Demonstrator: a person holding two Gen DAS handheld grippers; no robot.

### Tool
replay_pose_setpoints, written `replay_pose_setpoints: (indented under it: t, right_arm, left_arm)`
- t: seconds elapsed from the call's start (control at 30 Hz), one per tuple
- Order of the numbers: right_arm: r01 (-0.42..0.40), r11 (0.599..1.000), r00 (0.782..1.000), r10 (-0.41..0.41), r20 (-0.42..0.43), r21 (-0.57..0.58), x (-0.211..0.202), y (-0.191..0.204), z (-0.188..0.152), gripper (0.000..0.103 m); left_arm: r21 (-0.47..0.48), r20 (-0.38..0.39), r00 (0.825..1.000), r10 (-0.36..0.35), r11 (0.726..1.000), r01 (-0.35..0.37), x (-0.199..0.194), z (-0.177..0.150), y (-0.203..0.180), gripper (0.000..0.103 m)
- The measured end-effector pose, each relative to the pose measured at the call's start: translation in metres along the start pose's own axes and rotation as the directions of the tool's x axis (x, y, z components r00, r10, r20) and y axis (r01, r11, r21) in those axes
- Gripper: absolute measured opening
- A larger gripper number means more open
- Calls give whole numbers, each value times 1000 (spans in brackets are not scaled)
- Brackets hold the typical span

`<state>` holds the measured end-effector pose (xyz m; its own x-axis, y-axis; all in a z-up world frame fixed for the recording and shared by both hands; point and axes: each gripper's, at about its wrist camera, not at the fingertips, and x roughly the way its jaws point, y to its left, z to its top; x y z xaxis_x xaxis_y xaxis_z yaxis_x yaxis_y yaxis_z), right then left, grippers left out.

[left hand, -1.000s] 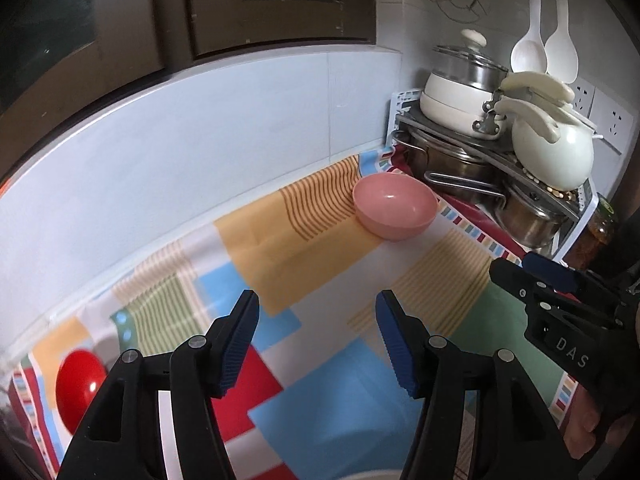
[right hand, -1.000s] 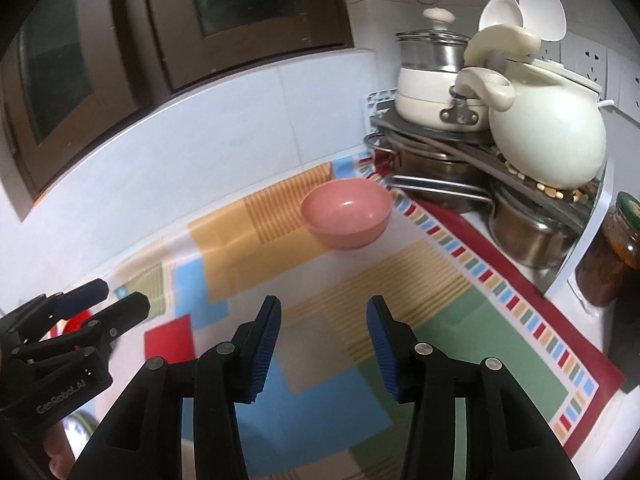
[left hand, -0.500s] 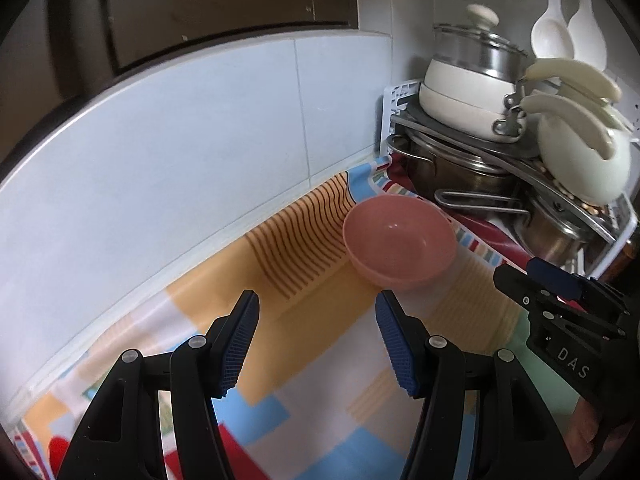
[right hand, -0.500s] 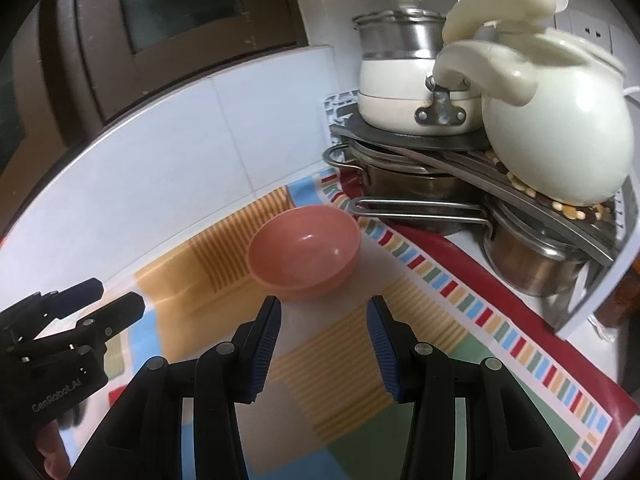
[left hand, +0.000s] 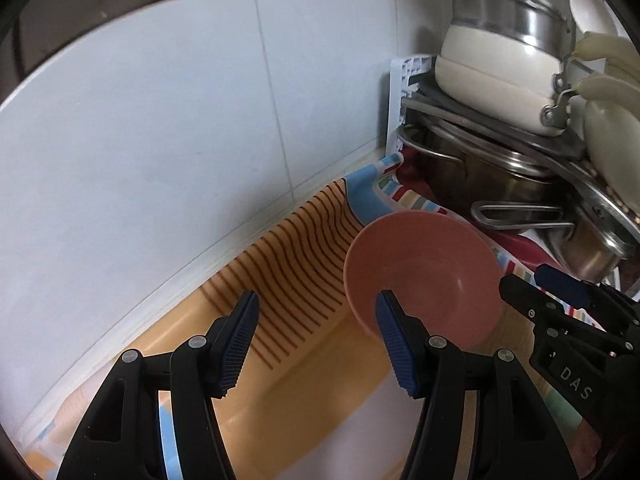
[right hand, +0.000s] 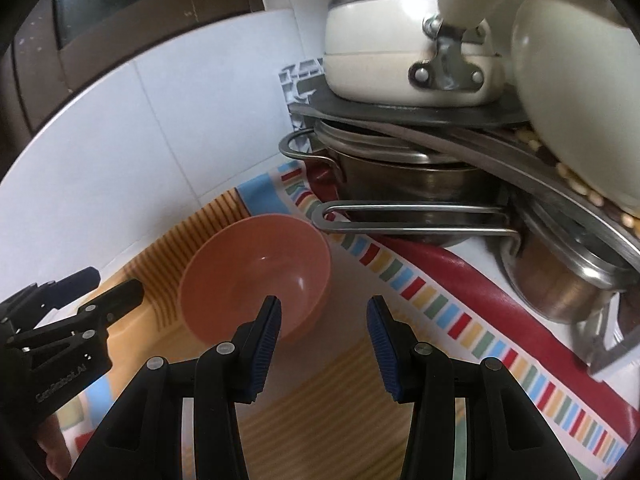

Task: Organize plates and bowls
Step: 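Move both grippers to the pink bowl beside the pot rack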

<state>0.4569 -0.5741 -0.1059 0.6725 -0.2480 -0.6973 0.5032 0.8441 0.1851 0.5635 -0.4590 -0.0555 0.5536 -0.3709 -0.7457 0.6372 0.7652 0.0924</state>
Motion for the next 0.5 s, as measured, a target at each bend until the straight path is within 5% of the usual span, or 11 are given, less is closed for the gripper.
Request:
replay_pose_setpoints:
  t: [0.5]
  right_arm:
    - [22, 999, 998, -23, -54, -24, 45, 3, 11, 38]
  left_arm:
    - [35, -77, 996, -38, 999, 41, 58, 8, -9, 52]
